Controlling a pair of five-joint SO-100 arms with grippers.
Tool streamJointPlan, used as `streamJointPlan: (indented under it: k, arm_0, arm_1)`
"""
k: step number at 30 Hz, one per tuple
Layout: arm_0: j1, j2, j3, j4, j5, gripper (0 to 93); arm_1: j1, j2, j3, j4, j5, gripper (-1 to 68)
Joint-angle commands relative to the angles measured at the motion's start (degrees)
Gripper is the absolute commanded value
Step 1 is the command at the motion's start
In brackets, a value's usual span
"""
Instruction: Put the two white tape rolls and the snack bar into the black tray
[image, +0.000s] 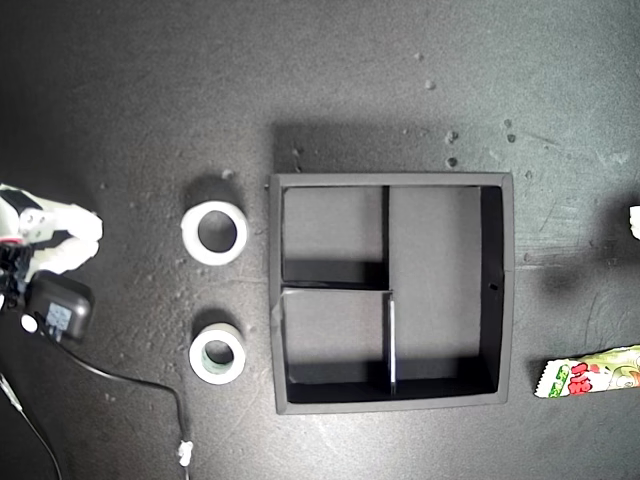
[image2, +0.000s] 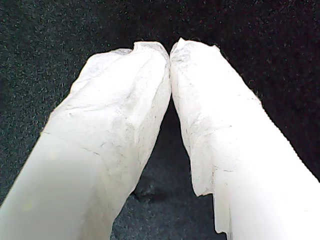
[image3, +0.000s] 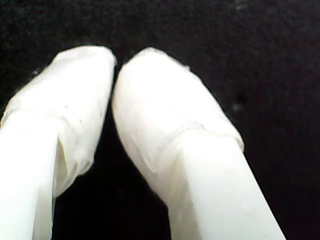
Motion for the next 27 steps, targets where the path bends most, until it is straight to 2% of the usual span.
streamJointPlan:
  k: [1,12,16,17,20,25,27]
  arm_0:
    - [-2.37,2.81,3.25,-0.09,-1.14,0.2]
    - [-1.23,2.81,3.25,-0.18,-5.10,0.1]
    - [0.44,2.81,3.25,-0.79,-10.11,0.1]
    - [0.79,2.81,3.25,-2.02,-9.32,0.1]
    - [3.78,2.64,3.16,-9.05,1.93,2.0]
    - [6.15,2.64,1.05,-15.91,9.76,21.2]
    - [6.24,2.64,-2.99,-18.46,14.68,22.7]
  arm_1:
    - [10.63,-0.35,0.70,-0.70,0.00,0.0]
    - [10.63,-0.35,0.70,-0.88,0.00,0.0]
    - [8.35,-0.26,0.70,-6.33,0.18,0.0]
    - [7.21,-0.26,0.70,-8.70,-0.79,0.0]
    - [3.60,-0.26,0.70,-12.57,-6.50,0.0]
    - [-4.39,-0.26,0.70,-22.15,-18.46,-0.1]
    - [-6.50,-0.26,0.70,-25.49,-22.50,-0.1]
